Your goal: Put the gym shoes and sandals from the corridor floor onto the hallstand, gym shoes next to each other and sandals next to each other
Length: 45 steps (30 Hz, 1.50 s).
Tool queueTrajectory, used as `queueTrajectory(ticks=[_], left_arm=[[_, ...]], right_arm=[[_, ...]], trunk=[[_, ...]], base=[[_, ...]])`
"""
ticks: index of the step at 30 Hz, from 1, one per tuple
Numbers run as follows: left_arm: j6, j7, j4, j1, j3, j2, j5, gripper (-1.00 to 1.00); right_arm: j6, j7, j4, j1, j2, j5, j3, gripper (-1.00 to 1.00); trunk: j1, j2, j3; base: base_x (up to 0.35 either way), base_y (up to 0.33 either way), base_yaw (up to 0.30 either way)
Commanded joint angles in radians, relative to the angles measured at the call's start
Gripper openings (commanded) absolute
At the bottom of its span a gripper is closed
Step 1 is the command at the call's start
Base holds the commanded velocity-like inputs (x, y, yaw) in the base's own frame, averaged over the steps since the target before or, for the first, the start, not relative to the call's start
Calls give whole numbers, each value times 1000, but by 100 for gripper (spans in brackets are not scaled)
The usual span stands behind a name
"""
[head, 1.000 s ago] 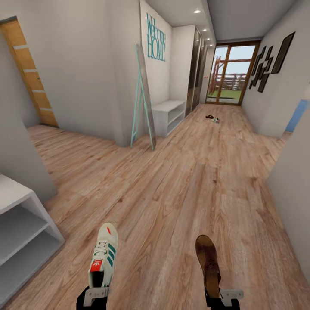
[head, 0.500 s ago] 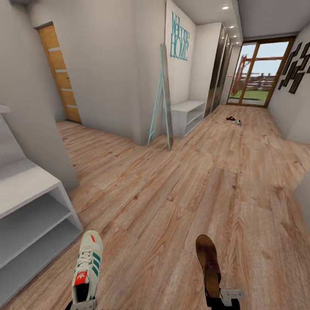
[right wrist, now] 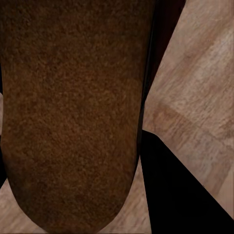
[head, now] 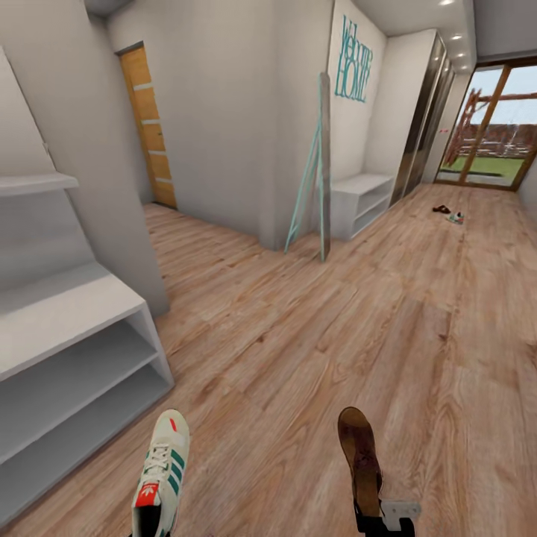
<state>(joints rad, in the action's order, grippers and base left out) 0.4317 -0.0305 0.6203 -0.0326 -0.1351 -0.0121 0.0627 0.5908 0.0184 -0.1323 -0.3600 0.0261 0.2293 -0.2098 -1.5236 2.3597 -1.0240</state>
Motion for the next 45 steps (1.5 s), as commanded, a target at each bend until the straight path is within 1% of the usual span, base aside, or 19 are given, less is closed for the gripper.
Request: queueTrajectory(ticks=[1,33,45], left_arm=[[3,-3,-1,-1,-6,-1,7,-100],[5,1,-6,0,-6,-1,9,-100],[5,2,-7,0,-7,0,9,-100]], right_arm=[[3,2,0,0,0,7,-7,-100],[3,3,0,0,0,6,-8,-100],[3,3,0,0,0,5,-8,-100]], trunk=[[0,0,-1],[0,0,-15],[0,0,-21]], base=[[0,0,276],[0,0,276],[-175,-125,276]])
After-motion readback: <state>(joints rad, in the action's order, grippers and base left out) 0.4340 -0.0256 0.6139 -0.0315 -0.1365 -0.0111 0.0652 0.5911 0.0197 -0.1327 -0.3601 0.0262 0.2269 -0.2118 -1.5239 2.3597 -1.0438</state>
